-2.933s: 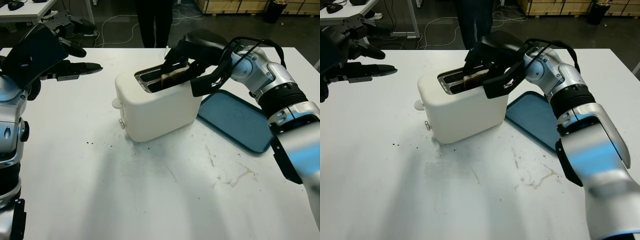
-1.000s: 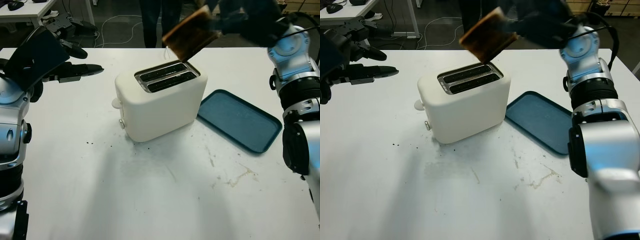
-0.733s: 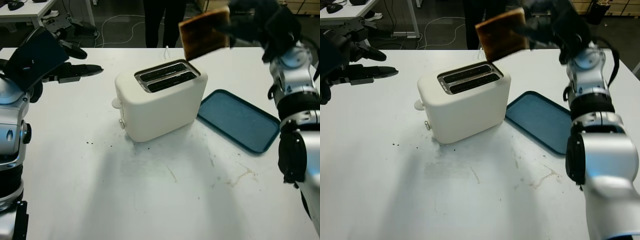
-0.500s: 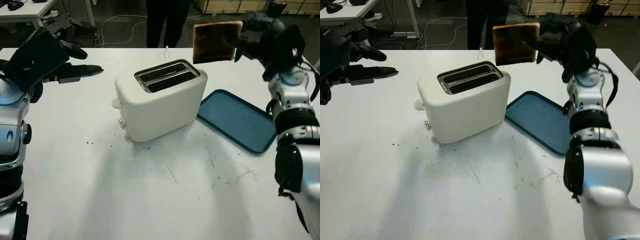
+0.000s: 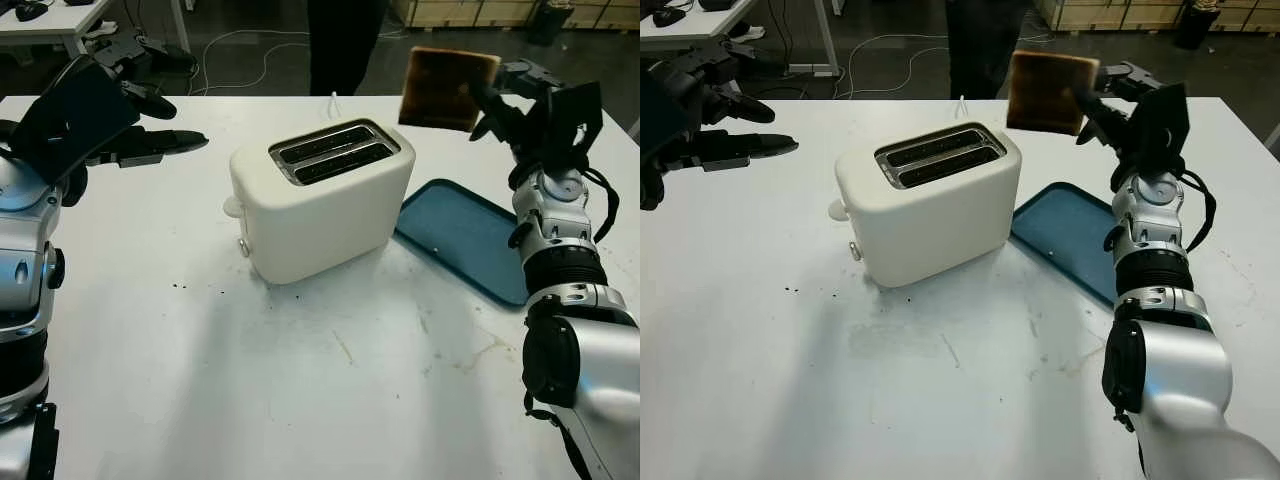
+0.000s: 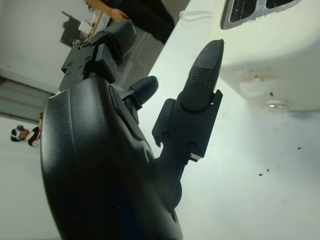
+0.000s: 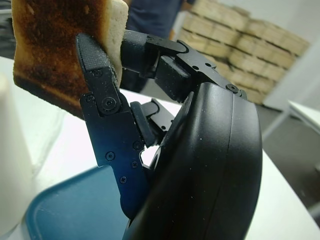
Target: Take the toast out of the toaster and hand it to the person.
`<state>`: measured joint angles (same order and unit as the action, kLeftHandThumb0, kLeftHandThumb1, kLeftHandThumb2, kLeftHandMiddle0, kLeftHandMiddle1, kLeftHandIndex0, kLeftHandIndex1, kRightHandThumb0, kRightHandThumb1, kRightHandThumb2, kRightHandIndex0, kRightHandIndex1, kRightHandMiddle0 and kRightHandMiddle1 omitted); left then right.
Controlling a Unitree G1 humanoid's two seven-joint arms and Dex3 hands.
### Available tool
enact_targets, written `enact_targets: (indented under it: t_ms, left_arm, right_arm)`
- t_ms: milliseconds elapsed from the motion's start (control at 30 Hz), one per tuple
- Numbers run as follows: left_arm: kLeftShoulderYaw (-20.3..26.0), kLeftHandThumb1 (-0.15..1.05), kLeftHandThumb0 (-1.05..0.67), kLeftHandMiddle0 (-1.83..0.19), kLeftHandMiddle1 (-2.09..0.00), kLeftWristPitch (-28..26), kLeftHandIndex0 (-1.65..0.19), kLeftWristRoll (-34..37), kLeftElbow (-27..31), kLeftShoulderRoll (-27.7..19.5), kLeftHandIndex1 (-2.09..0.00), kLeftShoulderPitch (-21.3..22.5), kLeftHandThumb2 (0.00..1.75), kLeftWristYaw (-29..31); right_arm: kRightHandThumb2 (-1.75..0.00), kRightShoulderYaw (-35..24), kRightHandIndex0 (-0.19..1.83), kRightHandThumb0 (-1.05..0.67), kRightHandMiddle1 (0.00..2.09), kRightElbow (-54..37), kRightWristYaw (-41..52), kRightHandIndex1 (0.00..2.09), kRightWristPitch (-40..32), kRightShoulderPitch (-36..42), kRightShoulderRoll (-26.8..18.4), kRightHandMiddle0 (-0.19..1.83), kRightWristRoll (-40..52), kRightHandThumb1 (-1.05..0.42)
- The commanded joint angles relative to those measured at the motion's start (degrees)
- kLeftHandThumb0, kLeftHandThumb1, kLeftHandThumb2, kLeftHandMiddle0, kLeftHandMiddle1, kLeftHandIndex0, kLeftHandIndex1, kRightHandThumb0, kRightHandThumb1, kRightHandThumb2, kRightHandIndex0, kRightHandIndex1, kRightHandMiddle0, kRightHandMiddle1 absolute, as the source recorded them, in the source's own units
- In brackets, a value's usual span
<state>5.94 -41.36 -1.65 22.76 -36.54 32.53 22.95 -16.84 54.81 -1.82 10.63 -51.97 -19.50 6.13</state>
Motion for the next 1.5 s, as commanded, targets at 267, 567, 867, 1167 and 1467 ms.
enact_targets:
  t_ms: [267,567,867,1167,1467]
  left_arm:
    - [0.04,0.81,-0.30,0.00,-1.31,0.66,-0.09,-0.19,-0.01,0.06,-0.88,-0.84,0.01,-0.54]
    - [0.14,0.81,-0.31,0.00,-1.31,0.59,-0.10,-0.16,-0.21,0.12,-0.87,-0.74,0.00,-0.60]
    - [-0.05,0.81,-0.31,0.00,-1.32,0.41,-0.09,-0.23,-0.17,0.04,-0.87,-0.61,0.00,-0.53]
    - [0.35,0.81,-0.30,0.00,-1.32,0.79,-0.09,0.15,-0.29,0.17,-0.88,-0.79,0.00,-0.41]
    - [0.60,0.80,-0.30,0.00,-1.33,0.35,-0.09,0.45,-0.25,0.59,-0.88,-0.68,0.00,-0.56]
  right_arm:
    - [0.00,0.79,1.13,-0.45,0.47,3.05,-7.76,1.49,0.63,0.49,1.18,1.23,-1.39,-0.89]
    - [0.00,1.61,1.05,-0.45,0.70,4.49,-7.06,1.63,1.76,1.10,1.71,1.19,-1.38,-0.88]
    - [0.00,1.59,1.06,-0.38,1.59,6.74,-4.57,1.67,4.43,1.71,2.68,0.90,-0.90,-0.91]
    - [-0.01,3.30,1.08,-0.40,1.49,9.12,-7.41,1.63,5.35,0.58,2.22,0.95,-3.44,-0.92]
    - [-0.01,4.24,1.11,-0.40,1.35,10.15,-8.58,1.57,5.80,0.05,1.90,1.04,-4.53,-0.92]
